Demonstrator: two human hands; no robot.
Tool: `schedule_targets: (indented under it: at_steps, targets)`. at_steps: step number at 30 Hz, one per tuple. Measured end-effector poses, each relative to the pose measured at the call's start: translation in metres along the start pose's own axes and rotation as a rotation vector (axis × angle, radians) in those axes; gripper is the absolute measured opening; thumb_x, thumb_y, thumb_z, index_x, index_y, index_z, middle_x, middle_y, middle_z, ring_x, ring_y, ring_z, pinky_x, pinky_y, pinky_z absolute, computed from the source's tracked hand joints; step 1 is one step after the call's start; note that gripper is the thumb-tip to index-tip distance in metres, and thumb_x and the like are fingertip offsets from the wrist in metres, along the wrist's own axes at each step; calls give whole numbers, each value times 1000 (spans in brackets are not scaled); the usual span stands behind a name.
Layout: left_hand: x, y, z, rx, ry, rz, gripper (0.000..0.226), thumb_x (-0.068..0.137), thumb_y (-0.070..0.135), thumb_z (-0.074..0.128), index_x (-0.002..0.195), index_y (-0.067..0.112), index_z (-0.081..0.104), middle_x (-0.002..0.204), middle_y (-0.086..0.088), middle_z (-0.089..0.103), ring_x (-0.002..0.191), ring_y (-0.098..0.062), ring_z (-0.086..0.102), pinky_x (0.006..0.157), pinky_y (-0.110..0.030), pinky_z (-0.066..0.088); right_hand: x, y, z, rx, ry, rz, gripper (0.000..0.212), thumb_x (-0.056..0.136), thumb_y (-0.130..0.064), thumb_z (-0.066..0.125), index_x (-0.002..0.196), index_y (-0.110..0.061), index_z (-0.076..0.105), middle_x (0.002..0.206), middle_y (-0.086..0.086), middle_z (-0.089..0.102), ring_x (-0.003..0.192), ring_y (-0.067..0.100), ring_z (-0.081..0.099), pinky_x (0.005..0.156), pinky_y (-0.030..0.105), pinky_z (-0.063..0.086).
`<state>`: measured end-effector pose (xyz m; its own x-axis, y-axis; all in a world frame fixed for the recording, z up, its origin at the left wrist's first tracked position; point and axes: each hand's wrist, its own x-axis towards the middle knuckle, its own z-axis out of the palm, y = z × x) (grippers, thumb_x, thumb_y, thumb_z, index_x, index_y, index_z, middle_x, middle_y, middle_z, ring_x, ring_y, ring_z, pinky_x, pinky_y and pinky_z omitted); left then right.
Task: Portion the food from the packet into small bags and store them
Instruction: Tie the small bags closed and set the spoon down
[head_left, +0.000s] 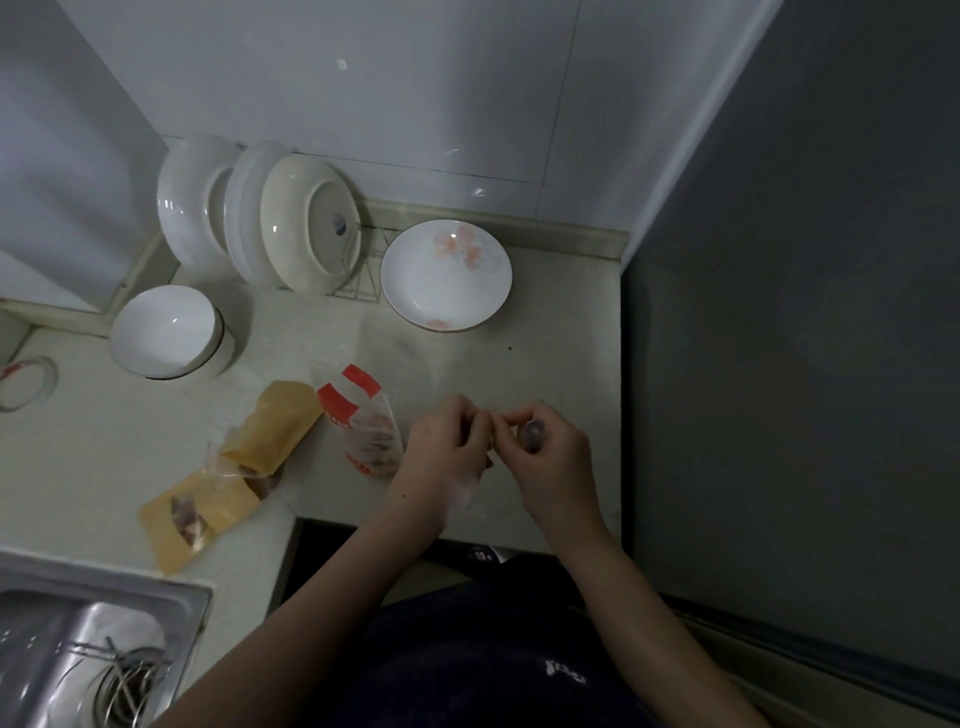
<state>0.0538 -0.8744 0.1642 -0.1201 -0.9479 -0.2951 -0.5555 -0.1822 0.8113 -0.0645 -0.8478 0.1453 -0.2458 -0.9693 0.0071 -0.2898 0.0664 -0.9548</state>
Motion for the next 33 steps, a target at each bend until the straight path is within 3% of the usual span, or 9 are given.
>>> schedule_targets:
  at_steps: [4, 9, 14, 16, 18, 20, 24, 27, 33]
  targets:
    - [2, -1, -2, 104, 102, 109, 26, 97, 31, 52, 78, 13, 53, 63, 1, 57, 56, -13, 53, 55, -34, 43, 0, 1, 0, -153, -2, -27, 23, 79, -45, 65, 64, -29, 56, 46, -14, 45, 40, 5, 36, 42, 19, 27]
    - [1, -3, -6, 336, 119, 188, 29, 93, 27, 56, 70, 21, 40, 67, 4, 49, 59, -19, 50, 57, -39, 42, 4, 7, -5, -254, 157, -13, 35, 76, -14, 67, 54, -20, 40, 43, -5, 35, 42, 9, 32, 41, 29, 30]
    - [-3, -4, -7, 355, 122, 258, 16, 91, 25, 58, 82, 16, 49, 78, 0, 55, 67, -22, 56, 62, -41, 49, 4, 6, -6, -215, 217, 17, 28, 75, -9, 65, 57, -5, 45, 46, 11, 43, 43, 8, 29, 42, 33, 31]
    - [-4, -3, -7, 249, 111, 325, 24, 89, 22, 63, 109, 12, 53, 104, 0, 56, 92, -16, 58, 80, -31, 50, 5, 5, -6, -160, 206, 39, 27, 75, -9, 66, 56, -10, 47, 45, 4, 44, 43, 5, 32, 43, 28, 32]
    - [-4, -6, -6, 236, 40, 413, 57, 84, 17, 66, 135, 6, 43, 134, -6, 46, 124, -15, 45, 104, -18, 34, 5, 4, -7, -70, 168, 67, 30, 75, -8, 67, 55, -19, 48, 45, -5, 43, 43, 3, 35, 44, 19, 32]
    - [-5, -6, -5, 241, -23, 457, 75, 79, 16, 71, 144, 4, 36, 146, -10, 38, 137, -18, 33, 112, -13, 19, 4, 1, -7, 4, 109, 100, 31, 76, -7, 68, 56, -22, 50, 46, -9, 43, 44, 3, 38, 46, 18, 35]
    - [-5, -7, -6, 223, -15, 490, 85, 75, 20, 80, 145, 4, 36, 136, -9, 46, 128, -19, 45, 107, -23, 35, 3, -7, -7, 50, 42, 116, 27, 77, -7, 68, 58, -17, 51, 48, -3, 43, 47, 8, 39, 50, 27, 36]
    - [-6, -6, -12, 172, 8, 509, 81, 75, 19, 81, 144, 11, 39, 123, -3, 49, 114, -9, 49, 95, -5, 33, 3, -13, -9, 86, 51, 108, 26, 75, -11, 66, 57, -21, 50, 47, -6, 42, 45, 6, 37, 47, 21, 34]
    - [-14, 0, -19, 119, 142, 536, 57, 74, 18, 83, 121, 2, 55, 114, -6, 56, 104, -2, 49, 91, -3, 35, 4, -20, -11, 167, 29, 149, 21, 74, -22, 67, 58, -23, 53, 47, -7, 43, 45, 8, 38, 46, 22, 33]
